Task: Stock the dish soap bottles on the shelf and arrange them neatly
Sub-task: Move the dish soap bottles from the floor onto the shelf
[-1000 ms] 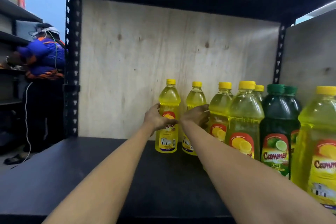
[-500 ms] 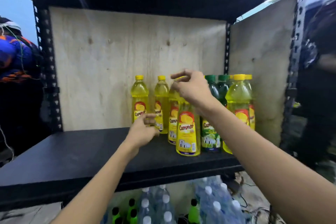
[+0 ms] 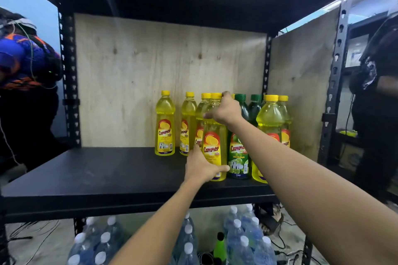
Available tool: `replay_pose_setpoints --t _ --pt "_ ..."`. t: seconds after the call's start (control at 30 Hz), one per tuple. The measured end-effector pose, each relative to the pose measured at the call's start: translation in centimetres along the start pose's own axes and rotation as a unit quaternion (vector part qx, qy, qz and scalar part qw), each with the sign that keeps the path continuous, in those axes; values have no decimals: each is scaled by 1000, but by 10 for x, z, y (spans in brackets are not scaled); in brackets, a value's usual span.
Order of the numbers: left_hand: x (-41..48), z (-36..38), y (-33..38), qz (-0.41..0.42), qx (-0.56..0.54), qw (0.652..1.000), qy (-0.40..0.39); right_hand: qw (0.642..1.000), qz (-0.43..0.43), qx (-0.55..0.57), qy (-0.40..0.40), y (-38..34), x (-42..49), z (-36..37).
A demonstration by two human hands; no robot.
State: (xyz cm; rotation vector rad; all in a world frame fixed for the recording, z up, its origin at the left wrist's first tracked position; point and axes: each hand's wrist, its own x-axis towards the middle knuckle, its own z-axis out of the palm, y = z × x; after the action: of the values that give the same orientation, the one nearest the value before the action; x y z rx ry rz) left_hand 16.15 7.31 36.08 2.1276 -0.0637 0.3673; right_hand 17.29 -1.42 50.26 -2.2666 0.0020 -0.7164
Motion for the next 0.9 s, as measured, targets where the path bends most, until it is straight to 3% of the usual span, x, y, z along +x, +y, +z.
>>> replay_pose_setpoints --t 0.1,0.23,0.4,0.53,0.67,0.9 --pt "1 8 1 2 -4 999 42 999 -18 -40 33 3 -4 5" --pt "-5 1 -1 27 -14 995 97 996 -57 -13 63 -5 -22 4" --pt "0 -63 -14 78 -11 978 195 986 -153 28 65 -65 -31 21" --pt "38 -152 -56 78 40 966 244 982 -163 92 34 -136 1 89" --pt "89 -226 -116 16 94 959 266 977 -187 105 -13 -196 25 185" --pt "163 -274 -207 -35 103 950 292 975 -171 117 -84 -240 62 317"
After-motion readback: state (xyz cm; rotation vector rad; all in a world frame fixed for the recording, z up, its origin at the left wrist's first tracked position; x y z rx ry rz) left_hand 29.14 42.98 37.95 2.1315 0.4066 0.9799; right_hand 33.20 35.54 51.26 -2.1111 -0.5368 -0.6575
